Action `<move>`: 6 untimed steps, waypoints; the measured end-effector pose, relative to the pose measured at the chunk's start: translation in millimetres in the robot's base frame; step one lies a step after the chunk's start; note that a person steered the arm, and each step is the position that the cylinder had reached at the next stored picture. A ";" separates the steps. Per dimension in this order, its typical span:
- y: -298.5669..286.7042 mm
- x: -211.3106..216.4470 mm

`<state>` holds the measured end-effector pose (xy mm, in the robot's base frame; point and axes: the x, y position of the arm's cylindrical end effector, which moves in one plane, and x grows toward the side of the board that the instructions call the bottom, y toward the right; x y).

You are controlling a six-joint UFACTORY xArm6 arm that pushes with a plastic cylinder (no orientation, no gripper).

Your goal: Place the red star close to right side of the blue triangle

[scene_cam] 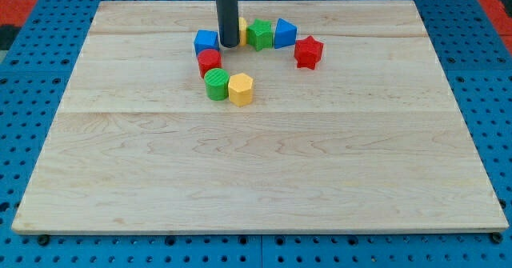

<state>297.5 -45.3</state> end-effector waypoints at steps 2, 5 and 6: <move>9.5 53.0; 129.1 62.3; 141.7 36.8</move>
